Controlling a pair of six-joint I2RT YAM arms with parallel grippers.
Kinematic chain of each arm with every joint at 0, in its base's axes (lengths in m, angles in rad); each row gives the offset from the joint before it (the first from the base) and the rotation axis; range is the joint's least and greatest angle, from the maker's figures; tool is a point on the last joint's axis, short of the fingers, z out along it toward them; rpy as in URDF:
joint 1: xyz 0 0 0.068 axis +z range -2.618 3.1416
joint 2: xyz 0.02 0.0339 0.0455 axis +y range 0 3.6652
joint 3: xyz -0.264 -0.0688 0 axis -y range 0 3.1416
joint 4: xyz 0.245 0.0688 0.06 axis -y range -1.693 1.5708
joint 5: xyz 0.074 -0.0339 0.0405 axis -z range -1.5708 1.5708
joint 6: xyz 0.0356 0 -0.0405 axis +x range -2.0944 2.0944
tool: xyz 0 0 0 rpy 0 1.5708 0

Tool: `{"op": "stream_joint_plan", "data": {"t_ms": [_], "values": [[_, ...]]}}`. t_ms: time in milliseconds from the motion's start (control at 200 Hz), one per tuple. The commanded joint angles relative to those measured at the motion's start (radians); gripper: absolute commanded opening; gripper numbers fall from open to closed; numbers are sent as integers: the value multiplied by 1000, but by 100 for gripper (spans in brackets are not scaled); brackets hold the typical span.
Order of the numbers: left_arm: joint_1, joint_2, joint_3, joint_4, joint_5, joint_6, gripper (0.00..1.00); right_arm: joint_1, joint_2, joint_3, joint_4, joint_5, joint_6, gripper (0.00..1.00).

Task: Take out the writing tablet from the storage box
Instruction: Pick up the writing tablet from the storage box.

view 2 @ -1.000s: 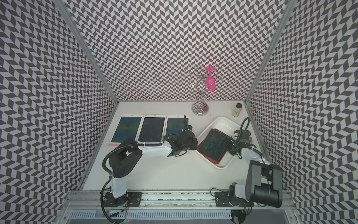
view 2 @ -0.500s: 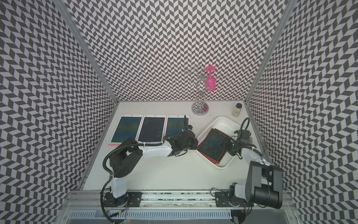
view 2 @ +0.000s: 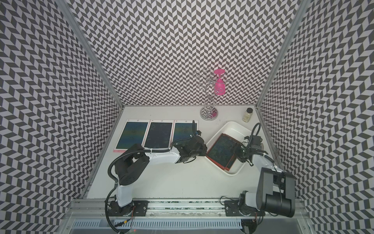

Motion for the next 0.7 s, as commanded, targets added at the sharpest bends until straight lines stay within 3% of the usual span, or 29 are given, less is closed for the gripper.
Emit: {"op": "stream_joint_plan", "data": {"t_ms": [0,265,486,696], "values": [[-9,45,29,14,28,-28,0,0,-10,38,39,-64,9,72],[-10,49,32,12,33,-27,0,0,-12,47,42,-85,13,72],[-11,49,34,12,35,-23,0,1,49,28,152,-134,31,71],[-13,59,52,6,57,-26,0,0,90,49,173,-133,22,65]]}}
